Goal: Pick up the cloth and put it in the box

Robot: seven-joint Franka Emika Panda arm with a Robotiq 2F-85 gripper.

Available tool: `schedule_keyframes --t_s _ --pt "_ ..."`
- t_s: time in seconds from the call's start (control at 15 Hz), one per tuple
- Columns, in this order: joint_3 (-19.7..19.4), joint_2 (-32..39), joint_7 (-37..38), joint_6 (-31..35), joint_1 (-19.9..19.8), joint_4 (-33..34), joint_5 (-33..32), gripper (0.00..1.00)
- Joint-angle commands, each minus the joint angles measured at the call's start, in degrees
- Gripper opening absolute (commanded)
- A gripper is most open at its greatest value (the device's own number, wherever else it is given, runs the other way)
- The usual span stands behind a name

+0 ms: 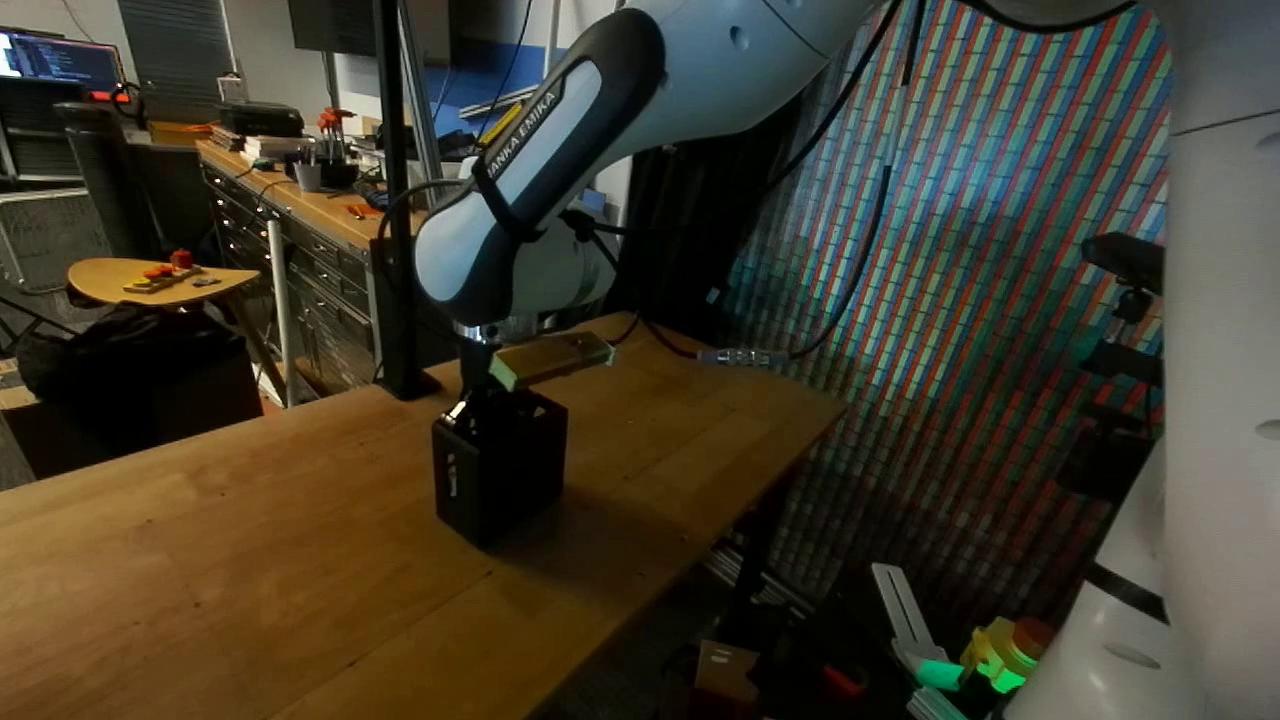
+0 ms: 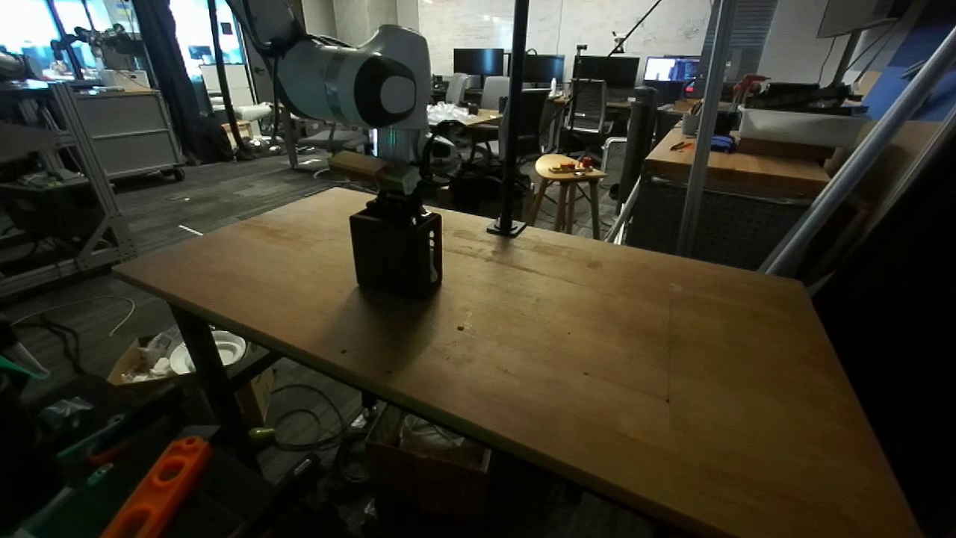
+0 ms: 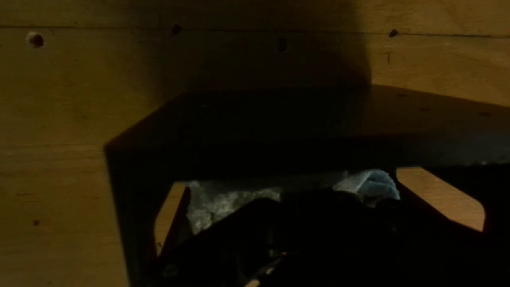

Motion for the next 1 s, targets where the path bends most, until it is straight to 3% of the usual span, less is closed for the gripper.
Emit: schedule_keyframes --t_s 0.0,0.27,0.53,0.93 --pt "1.1 1.7 -1.4 5.9 -0.5 -3.4 3.1 0.0" --pt "0.1 -5.7 -0.1 4.0 0.4 -7.4 0.5 0.0" --pt "-1.2 -14.2 2.5 -2.1 2.1 -10.0 -6.1 0.0" --pt "-0.8 -26.3 4.4 -11.7 1.3 -8.9 -13.5 0.0"
